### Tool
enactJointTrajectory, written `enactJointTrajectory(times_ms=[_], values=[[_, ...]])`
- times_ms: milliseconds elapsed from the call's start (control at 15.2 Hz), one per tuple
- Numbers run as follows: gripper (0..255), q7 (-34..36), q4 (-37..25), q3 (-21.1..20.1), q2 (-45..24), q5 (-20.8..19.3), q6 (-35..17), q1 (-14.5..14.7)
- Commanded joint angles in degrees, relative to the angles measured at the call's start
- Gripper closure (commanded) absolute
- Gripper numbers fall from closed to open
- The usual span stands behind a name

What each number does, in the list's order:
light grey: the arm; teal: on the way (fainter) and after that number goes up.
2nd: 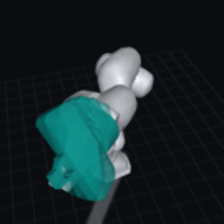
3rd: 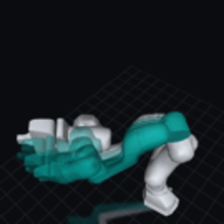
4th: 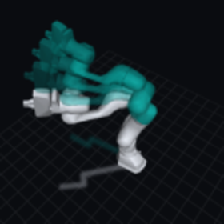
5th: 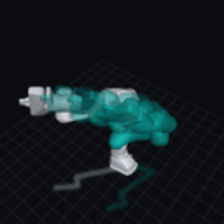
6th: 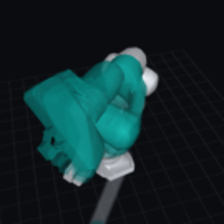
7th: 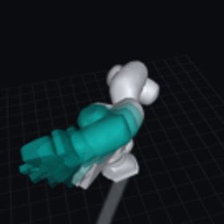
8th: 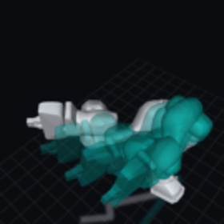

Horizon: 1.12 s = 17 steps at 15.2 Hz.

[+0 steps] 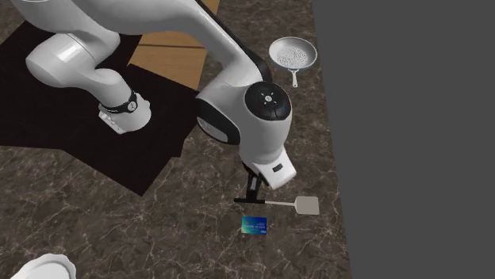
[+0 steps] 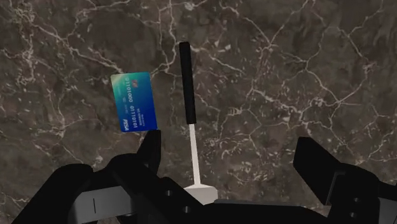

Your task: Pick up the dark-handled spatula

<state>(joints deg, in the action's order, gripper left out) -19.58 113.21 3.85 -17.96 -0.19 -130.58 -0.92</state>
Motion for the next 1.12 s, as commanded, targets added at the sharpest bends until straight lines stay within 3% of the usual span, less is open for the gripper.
enactJointTrajectory(times_ms=[0,528,1056], values=[[0,-1.53,-4.3,-0.28,-4.86,0.2,-0.02,-0.32],[0,-6.22,-22.87,-1.63,-23.94,-0.06,1.67,-1.25],[0,-6.33,-24.58,-1.76,-28.92,-0.03,-1.51,-1.35]])
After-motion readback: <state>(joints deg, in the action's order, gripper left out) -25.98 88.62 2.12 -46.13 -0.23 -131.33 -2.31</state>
